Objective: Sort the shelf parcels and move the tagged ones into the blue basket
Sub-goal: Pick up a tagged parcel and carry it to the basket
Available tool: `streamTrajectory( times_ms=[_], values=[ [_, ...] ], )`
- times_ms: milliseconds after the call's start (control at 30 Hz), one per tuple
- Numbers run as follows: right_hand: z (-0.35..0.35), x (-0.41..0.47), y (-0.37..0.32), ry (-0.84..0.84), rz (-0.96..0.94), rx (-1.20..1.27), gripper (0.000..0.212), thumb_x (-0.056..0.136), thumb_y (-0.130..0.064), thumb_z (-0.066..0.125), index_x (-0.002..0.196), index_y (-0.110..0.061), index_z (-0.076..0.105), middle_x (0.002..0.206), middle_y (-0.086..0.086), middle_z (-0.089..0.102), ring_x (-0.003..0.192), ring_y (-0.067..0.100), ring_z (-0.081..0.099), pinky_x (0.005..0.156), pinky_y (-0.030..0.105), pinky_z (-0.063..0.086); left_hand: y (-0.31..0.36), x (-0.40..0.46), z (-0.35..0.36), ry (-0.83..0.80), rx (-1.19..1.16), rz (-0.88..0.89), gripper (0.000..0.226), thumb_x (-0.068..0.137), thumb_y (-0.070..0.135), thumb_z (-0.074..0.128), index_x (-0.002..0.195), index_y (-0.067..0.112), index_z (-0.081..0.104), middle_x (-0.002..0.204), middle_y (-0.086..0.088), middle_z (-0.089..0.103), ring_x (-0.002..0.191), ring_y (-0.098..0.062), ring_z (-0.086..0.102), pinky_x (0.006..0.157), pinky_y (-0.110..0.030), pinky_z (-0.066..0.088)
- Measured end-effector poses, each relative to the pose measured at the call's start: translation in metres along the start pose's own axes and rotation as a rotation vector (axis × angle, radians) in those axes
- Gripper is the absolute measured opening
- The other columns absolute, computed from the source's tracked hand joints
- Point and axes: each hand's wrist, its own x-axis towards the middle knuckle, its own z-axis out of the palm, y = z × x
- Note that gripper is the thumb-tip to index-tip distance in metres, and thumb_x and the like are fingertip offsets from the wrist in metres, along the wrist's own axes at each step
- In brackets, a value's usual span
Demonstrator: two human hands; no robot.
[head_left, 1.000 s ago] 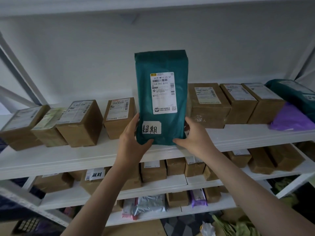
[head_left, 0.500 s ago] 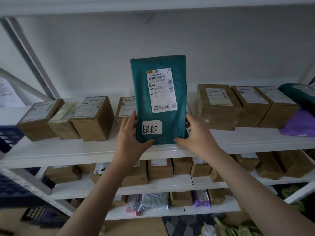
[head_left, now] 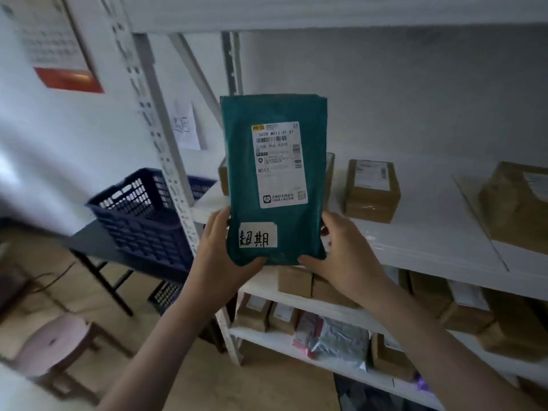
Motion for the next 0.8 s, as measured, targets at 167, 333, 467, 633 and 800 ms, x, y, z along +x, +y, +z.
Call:
streamTrajectory(
  times_ms=[167, 333, 467, 633, 800],
  values=[
    [0.104, 0.008, -0.096, -0.134, -0.11, 0.091, 0.062, 0.076, -0.034, 0.083, 0.127, -0.031, 0.049, 0.117, -0.01, 0.061, 0.107, 0.012, 0.058, 0.087, 0.035, 0.056, -0.065, -0.05, -0.121, 0.084, 0.169, -0.066, 0.086, 0.067, 0.039, 0.085, 0.139, 0.021, 0.041, 0.129, 0.011, 0.046, 0.117, -0.006, 0.049, 0.094, -0.031, 0.053],
    [0.2, 0.016, -0.184, -0.225, -0.162, 0.117, 0.071, 0.075, -0.034, 0.086, 0.135, -0.032, 0.047, 0.125, -0.015, 0.06, 0.111, 0.005, 0.056, 0.093, 0.032, 0.055, -0.129, -0.092, -0.224, 0.13, 0.242, -0.166, 0.086, 0.066, 0.044, 0.082, 0.138, 0.025, 0.04, 0.124, 0.019, 0.042, 0.117, -0.007, 0.049, 0.094, -0.031, 0.053],
    [0.267, 0.03, -0.23, -0.315, -0.176, 0.174, 0.07, 0.074, -0.031, 0.086, 0.133, -0.032, 0.049, 0.121, -0.013, 0.061, 0.112, 0.008, 0.057, 0.093, 0.033, 0.055, -0.177, -0.109, -0.281, 0.168, 0.258, -0.241, 0.084, 0.068, 0.033, 0.086, 0.138, 0.028, 0.04, 0.124, 0.015, 0.045, 0.117, -0.003, 0.046, 0.093, -0.019, 0.043],
    [0.338, 0.075, -0.254, -0.376, -0.158, 0.18, 0.064, 0.074, -0.034, 0.084, 0.127, -0.034, 0.05, 0.115, -0.014, 0.06, 0.11, 0.008, 0.056, 0.091, 0.037, 0.056, -0.239, -0.09, -0.321, 0.134, 0.248, -0.325, 0.082, 0.072, 0.036, 0.084, 0.138, 0.038, 0.035, 0.122, 0.02, 0.043, 0.113, 0.007, 0.045, 0.08, -0.004, 0.043],
    [0.403, 0.148, -0.255, -0.375, -0.131, 0.179, 0.067, 0.074, -0.038, 0.085, 0.131, -0.031, 0.05, 0.119, -0.012, 0.06, 0.113, 0.011, 0.055, 0.092, 0.035, 0.054, -0.318, -0.03, -0.339, 0.116, 0.26, -0.336, 0.086, 0.071, 0.038, 0.084, 0.142, 0.033, 0.035, 0.122, 0.02, 0.045, 0.115, 0.002, 0.047, 0.085, -0.018, 0.052]
  ],
)
